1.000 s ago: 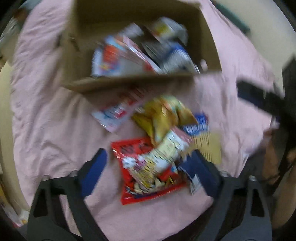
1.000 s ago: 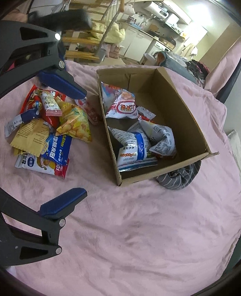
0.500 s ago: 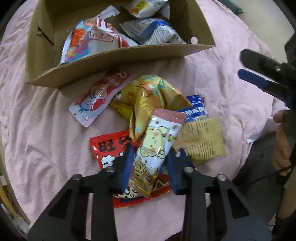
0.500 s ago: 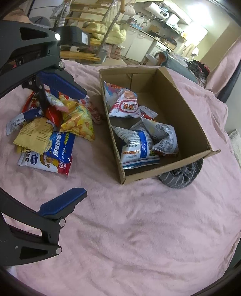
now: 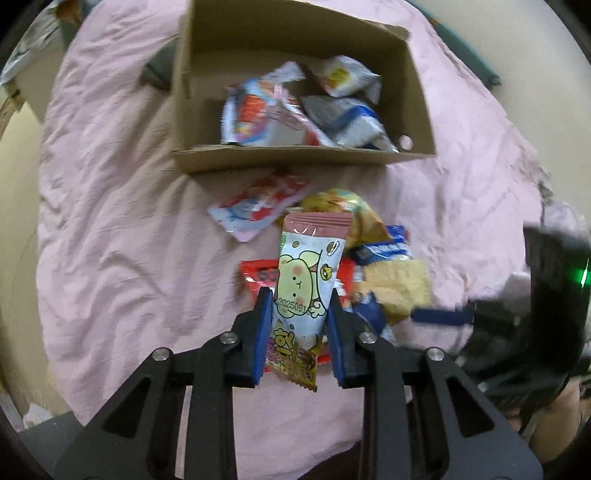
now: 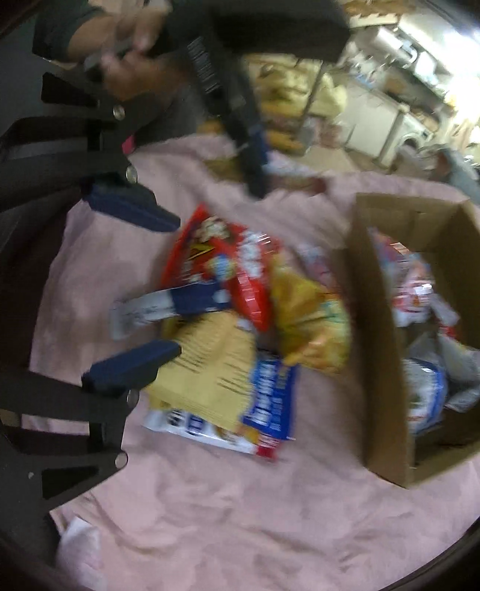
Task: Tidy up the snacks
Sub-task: 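Carry the wafer packet over the box while the right tool carries a blue-white stick packet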
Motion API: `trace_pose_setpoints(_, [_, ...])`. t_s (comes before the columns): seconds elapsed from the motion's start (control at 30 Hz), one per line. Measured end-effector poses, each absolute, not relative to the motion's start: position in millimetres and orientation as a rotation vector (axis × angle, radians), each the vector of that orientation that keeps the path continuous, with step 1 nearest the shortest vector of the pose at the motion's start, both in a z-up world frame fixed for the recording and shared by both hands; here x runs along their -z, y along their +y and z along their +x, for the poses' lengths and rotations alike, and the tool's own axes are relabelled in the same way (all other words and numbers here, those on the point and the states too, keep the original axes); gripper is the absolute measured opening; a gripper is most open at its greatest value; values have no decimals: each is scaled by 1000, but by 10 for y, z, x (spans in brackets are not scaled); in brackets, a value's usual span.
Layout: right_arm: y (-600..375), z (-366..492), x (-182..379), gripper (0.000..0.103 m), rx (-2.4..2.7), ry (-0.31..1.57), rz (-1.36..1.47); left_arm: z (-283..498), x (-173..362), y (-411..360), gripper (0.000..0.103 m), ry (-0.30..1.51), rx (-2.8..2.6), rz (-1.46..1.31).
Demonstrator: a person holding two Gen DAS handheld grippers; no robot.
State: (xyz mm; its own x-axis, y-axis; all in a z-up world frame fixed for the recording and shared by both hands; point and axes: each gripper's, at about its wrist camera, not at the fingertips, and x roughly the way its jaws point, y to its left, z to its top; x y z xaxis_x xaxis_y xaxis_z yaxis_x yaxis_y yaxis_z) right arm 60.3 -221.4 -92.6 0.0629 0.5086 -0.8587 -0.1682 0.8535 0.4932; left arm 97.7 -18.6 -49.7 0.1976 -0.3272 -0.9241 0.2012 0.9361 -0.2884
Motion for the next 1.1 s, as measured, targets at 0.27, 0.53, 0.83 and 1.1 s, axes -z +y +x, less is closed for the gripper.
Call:
trace_pose_setpoints(0.27, [-2019, 493, 1150, 33, -446, 1465, 143, 997, 548, -144, 24, 1314, 329, -125])
trace_pose_setpoints(0.53, [-2029, 399, 959, 19, -465, 1443, 167, 994, 536, -122, 24, 1302, 300, -100])
trace_pose_setpoints(0.83, [-2142, 505, 476, 19, -526, 1294, 290, 1057, 441, 2, 24, 1261, 242, -155])
trace_pose_setpoints(1.1, [-2296, 883, 182, 19, -517, 1196, 304, 1189, 207, 93, 24, 1156, 156, -135])
